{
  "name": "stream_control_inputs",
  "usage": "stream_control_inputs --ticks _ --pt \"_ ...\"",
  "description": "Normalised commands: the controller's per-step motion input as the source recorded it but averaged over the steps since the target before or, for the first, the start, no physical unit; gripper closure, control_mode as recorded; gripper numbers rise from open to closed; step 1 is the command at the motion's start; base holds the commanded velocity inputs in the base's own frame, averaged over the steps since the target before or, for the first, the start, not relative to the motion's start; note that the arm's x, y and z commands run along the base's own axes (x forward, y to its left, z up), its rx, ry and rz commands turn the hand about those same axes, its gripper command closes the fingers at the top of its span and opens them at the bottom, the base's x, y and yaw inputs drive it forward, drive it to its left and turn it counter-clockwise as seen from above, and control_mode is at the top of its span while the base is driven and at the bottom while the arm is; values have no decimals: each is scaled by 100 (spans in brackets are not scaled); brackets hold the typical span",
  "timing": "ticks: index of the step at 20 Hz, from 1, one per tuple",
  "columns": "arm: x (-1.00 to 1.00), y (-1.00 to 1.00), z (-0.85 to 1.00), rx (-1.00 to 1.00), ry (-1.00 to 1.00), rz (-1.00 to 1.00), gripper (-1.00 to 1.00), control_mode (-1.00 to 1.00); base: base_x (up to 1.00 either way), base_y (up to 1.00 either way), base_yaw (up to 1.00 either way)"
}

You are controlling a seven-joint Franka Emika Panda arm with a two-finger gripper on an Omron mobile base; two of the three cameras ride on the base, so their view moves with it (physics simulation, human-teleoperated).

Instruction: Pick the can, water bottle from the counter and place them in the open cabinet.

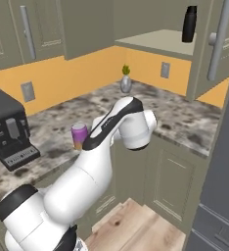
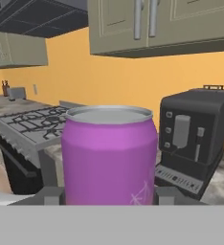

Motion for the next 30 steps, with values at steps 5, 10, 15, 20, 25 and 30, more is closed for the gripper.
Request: stream_control_inputs --ticks 5,10,15,20,25,30 --pt "0 0 0 0 0 0 100 100 67 -20 6" --pt "0 0 0 0 0 0 100 100 67 0 17" --pt "0 0 0 0 0 0 100 100 25 -4 19" --pt "0 0 0 0 0 0 100 100 -32 9 25" --pt "0 0 0 0 0 0 100 100 -41 -7 16" --pt "0 0 0 0 0 0 100 100 -54 -33 6"
